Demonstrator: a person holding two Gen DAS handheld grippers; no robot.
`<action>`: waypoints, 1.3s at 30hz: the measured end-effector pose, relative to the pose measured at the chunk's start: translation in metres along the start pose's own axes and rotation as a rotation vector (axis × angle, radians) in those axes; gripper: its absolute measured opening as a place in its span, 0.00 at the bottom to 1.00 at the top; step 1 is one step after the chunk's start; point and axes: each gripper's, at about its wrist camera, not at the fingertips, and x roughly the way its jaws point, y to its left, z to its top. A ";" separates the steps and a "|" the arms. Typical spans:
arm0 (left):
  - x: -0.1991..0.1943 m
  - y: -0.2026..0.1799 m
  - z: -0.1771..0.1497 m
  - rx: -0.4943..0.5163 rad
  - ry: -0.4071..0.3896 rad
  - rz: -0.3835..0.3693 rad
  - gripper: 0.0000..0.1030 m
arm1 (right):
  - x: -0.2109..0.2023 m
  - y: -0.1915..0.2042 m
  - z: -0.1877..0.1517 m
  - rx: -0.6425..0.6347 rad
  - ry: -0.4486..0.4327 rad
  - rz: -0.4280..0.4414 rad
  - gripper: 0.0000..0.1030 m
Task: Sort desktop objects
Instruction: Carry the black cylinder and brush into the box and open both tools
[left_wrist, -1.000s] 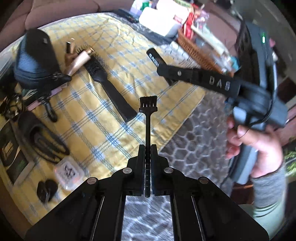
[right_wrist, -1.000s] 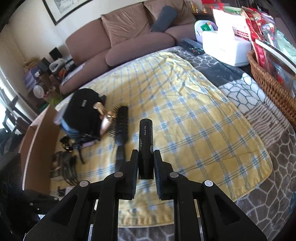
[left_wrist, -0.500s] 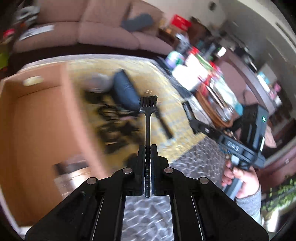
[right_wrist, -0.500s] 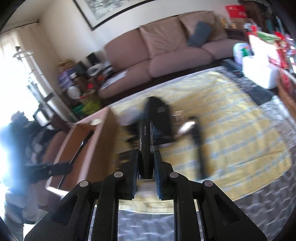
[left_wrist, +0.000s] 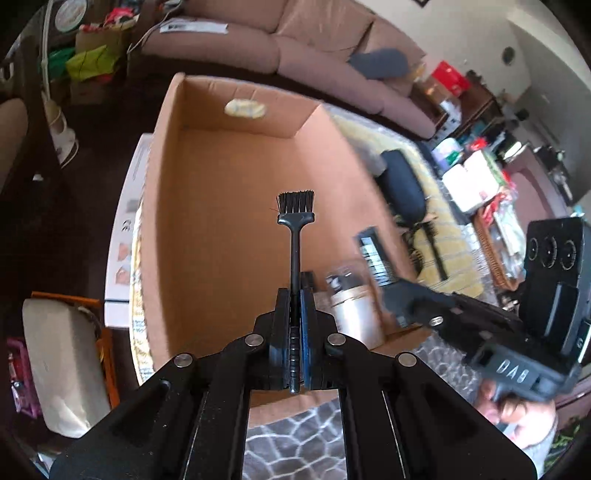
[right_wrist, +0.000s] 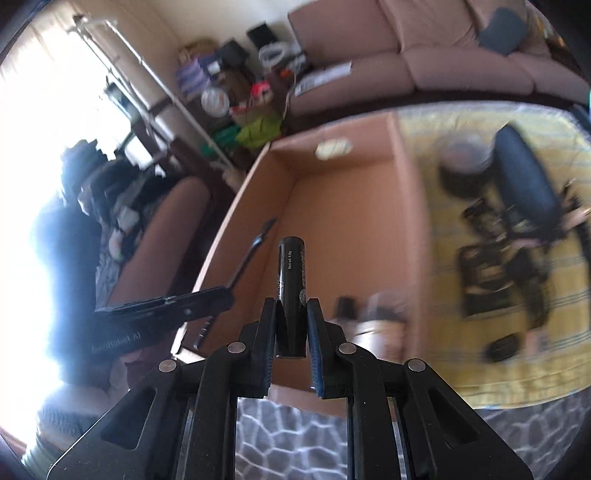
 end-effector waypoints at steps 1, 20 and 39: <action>0.004 0.002 -0.001 -0.001 0.008 0.013 0.05 | 0.015 0.004 -0.002 0.009 0.032 -0.010 0.15; 0.021 0.010 -0.012 -0.029 0.110 0.071 0.05 | 0.058 0.006 -0.008 -0.025 0.189 -0.099 0.25; -0.012 -0.010 0.000 0.018 0.057 0.044 0.54 | -0.046 -0.020 0.018 -0.072 -0.023 -0.166 0.52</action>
